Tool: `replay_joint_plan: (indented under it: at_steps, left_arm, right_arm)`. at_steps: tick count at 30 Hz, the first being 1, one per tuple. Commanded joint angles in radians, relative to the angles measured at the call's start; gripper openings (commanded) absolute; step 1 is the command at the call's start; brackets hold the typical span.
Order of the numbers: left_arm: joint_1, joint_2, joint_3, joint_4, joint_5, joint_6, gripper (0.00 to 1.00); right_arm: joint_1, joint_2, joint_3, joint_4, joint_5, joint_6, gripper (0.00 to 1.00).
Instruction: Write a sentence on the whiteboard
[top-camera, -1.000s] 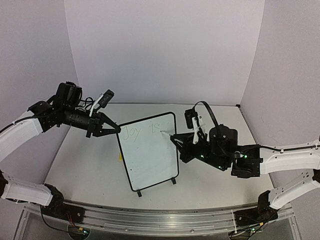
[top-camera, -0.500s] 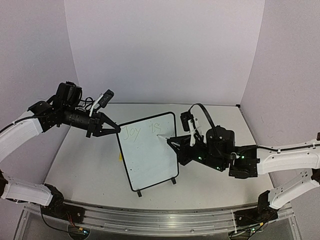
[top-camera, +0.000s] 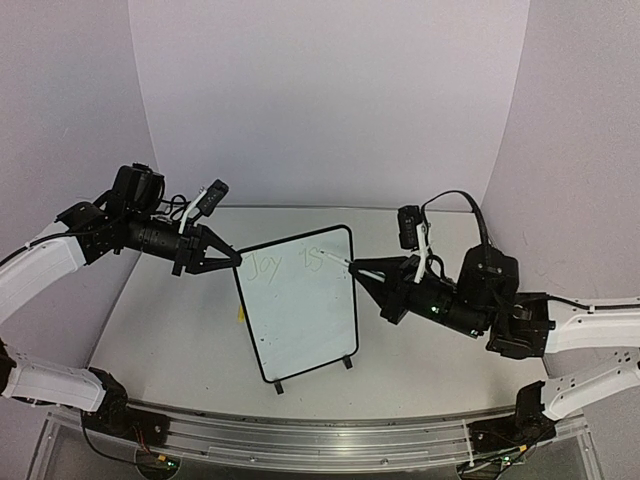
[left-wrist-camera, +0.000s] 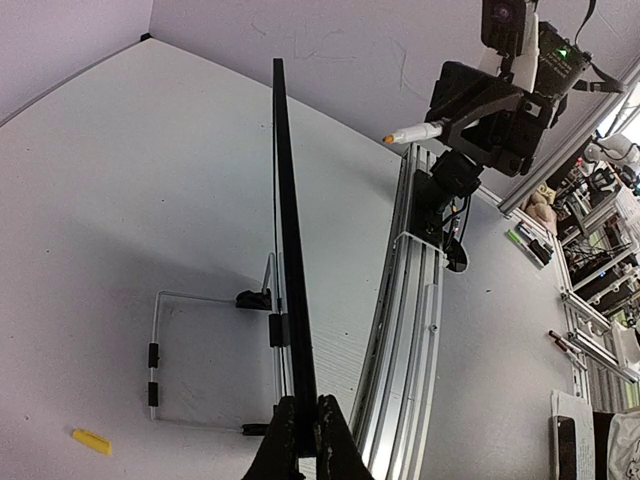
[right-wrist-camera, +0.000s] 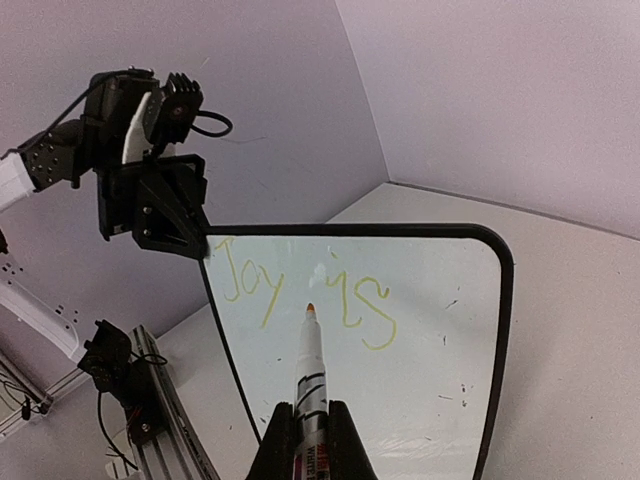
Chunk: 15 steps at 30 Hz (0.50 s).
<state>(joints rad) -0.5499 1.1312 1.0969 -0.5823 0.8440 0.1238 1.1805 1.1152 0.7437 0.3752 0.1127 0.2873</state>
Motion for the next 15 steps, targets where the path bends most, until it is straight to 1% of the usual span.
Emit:
replay_joint_plan:
  at_steps: [1, 7, 15]
  left_arm:
    - [-0.005, 0.003, 0.0, 0.015, 0.035, 0.006, 0.0]
    - [-0.005, -0.002, -0.005, 0.014, 0.027, 0.004, 0.0]
    - [-0.006, -0.005, -0.007, 0.009, 0.019, 0.006, 0.0]
  right_arm:
    - [-0.001, -0.015, -0.009, 0.022, -0.061, -0.011, 0.0]
    - [0.002, 0.048, 0.018, -0.015, -0.139, 0.003, 0.0]
    - [0.043, 0.189, 0.086, -0.033, -0.222, 0.009, 0.0]
